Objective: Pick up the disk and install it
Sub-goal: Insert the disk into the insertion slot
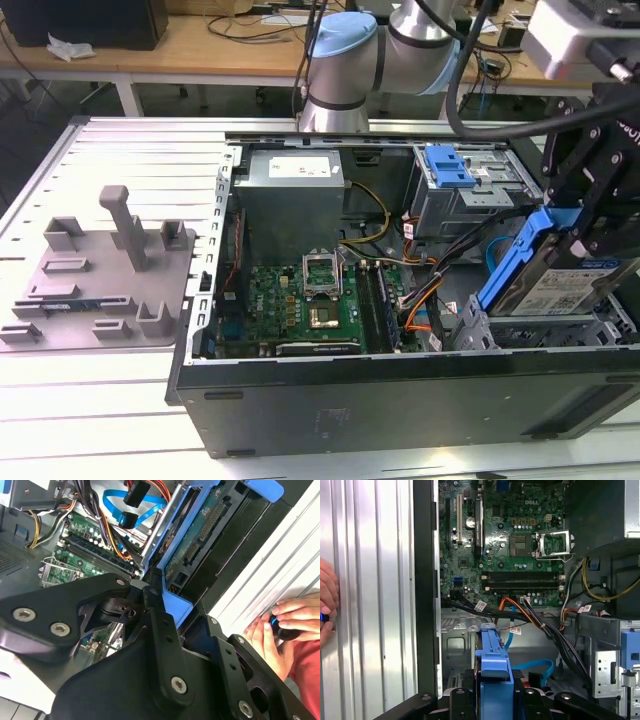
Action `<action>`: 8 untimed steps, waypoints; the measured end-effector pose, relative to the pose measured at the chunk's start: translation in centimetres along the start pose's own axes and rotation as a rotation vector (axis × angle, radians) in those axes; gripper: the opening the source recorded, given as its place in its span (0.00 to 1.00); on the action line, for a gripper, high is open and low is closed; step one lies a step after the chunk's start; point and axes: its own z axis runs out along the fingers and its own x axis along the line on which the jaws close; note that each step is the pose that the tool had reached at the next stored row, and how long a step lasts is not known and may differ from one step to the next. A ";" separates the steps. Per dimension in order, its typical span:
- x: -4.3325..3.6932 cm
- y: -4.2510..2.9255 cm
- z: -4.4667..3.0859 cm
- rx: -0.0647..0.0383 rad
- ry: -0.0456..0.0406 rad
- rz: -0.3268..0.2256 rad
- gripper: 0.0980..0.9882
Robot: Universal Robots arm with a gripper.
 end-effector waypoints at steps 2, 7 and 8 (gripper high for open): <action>0.07 0.00 0.36 0.000 -0.0002 0.000 0.30; 0.32 0.02 1.62 0.000 0.0003 0.000 0.30; 0.32 0.02 1.70 0.000 0.0007 0.000 0.30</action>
